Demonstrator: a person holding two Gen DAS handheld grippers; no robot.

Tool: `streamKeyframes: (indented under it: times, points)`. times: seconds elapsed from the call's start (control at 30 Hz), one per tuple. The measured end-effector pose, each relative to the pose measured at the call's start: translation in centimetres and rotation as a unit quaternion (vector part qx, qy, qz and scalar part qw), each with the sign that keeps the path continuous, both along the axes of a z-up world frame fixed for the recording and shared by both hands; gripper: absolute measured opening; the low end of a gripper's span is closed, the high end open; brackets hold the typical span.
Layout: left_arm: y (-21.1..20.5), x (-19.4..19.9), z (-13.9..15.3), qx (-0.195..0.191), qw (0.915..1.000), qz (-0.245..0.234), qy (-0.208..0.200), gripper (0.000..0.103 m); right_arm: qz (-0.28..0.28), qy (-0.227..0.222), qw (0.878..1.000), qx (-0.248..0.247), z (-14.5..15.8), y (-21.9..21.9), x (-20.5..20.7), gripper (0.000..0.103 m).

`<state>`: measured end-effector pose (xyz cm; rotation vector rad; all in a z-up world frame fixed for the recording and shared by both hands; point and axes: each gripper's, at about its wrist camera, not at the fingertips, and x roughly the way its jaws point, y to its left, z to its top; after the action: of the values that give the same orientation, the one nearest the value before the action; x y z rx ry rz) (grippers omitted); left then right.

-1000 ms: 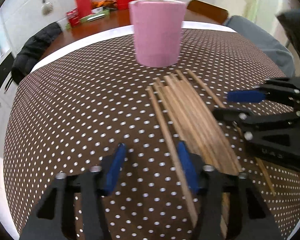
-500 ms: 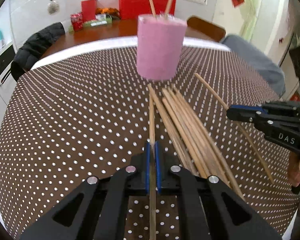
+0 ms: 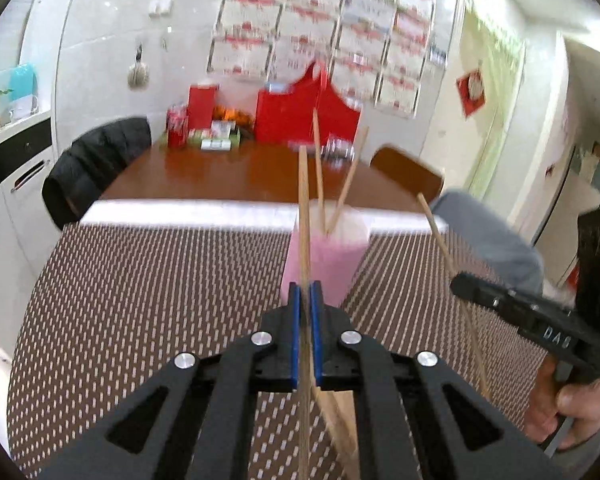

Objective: Organize utensils
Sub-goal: 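Lift both chopsticks and drop them into the pink cup with both grippers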

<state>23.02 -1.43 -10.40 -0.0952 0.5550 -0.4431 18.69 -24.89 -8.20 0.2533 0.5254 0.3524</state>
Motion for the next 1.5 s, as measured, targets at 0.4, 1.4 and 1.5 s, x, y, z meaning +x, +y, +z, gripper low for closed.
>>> streamKeyframes:
  times: [0.4,1.4,1.5]
  points:
    - [-4.6,5.1,9.8,-0.051,0.9872,-0.029,-0.149,0.005,-0.052,-0.144,0.988,0.003,9.1,1.5,7.6,0.006]
    - [-3.6,11.7,6.4,-0.056,0.9849,0.039,-0.159,0.077,-0.150,-0.166,0.971,0.082,6.5,-3.1,12.0,0.098]
    - [-3.0,10.0,7.5,-0.038,0.9844,0.048,-0.165,0.081,-0.151,-0.159,0.972,0.083,7.7,-4.1,10.6,0.098]
